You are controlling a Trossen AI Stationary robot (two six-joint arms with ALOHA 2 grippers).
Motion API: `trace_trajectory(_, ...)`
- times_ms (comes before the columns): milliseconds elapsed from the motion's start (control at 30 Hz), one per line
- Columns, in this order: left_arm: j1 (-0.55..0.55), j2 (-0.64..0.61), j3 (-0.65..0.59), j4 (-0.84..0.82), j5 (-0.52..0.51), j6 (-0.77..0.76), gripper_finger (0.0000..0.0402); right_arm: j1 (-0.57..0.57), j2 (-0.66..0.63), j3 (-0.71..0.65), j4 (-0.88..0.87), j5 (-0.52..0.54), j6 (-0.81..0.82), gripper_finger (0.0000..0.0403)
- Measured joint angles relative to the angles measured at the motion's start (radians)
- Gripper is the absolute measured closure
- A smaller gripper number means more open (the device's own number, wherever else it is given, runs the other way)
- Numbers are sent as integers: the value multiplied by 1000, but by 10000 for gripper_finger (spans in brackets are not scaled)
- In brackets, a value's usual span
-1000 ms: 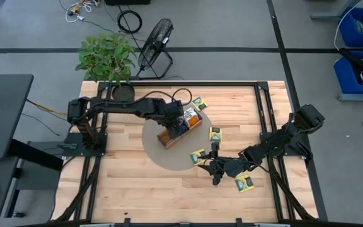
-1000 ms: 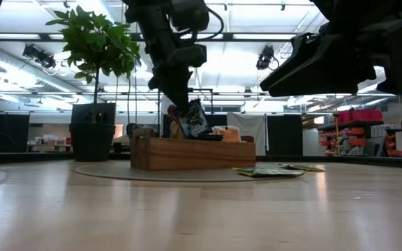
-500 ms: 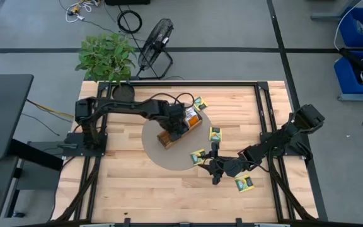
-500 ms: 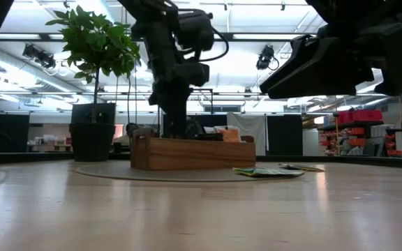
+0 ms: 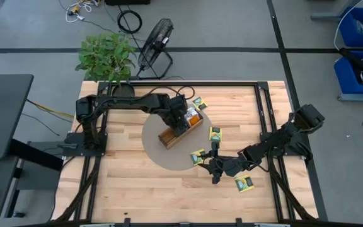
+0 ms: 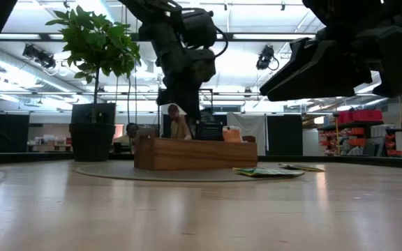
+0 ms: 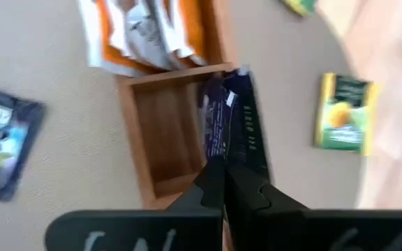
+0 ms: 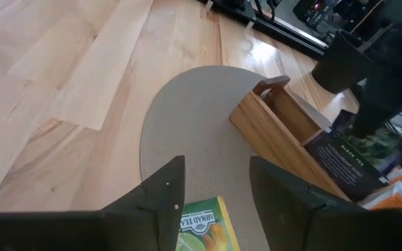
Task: Pick & Place Tea
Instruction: Put the purple tea bag into the middle section of the wooden organizer
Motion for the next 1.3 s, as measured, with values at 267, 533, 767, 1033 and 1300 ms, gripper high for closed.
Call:
trace_trajectory(267, 5, 0, 3, -20, 43, -4, 399, 0, 0, 0, -6, 0, 5, 234)
trace_trajectory(533, -3, 7, 3, 22, 43, 40, 372, 0, 0, 0, -6, 0, 5, 234)
trace_trajectory(767, -4, 7, 3, 43, 47, 48, 284, -2, 0, 0, -15, 0, 23, 234)
trace_trajectory(1033, -1, 0, 2, 35, 92, 121, 210, -2, 0, 0, -14, 0, 20, 234)
trace_trajectory(1300, -30, -2, 2, 151, -8, 219, 215, -2, 0, 0, -15, -11, 14, 234)
